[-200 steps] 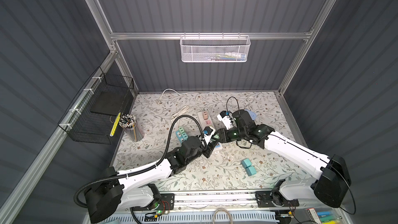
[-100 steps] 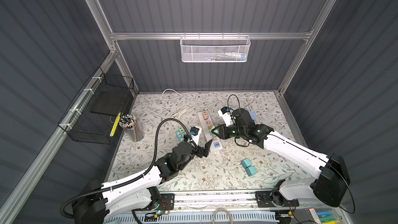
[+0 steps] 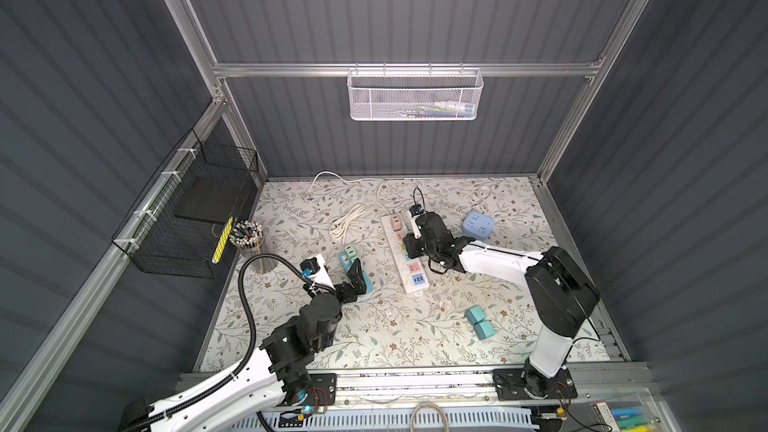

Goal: Insert the plug
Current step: 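Carry the mint charger with the right gripper beside the pink charger while the left withdraws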

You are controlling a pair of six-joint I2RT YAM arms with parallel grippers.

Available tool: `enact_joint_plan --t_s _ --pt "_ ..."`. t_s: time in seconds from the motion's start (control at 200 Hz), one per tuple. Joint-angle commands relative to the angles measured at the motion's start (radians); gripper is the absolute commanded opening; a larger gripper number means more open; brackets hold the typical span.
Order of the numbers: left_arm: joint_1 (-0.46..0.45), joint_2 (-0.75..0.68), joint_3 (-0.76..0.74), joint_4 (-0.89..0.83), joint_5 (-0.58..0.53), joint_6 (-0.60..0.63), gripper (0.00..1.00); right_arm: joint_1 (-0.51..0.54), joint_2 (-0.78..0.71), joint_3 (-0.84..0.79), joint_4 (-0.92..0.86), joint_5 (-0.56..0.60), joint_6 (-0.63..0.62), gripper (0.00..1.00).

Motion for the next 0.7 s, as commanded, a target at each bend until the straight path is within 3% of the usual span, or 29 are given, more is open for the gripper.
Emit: enact_joint_plan --t_s 0.0,0.5,0.695 --pt "0.004 -0.018 -0.02 -0.051 -0.071 -0.033 1.0 0.008 0.047 0.054 0.106 0.024 -0.035 0.23" --pt "0.003 -0.012 -0.007 -0.036 -0.054 0.021 1.0 0.018 0.187 0.135 0.141 0.144 -0.027 0.22" --pt "0.003 -0.048 -0.028 -0.022 -0.051 0.051 1.0 0.014 0.206 0.145 0.109 0.111 -0.048 0.23"
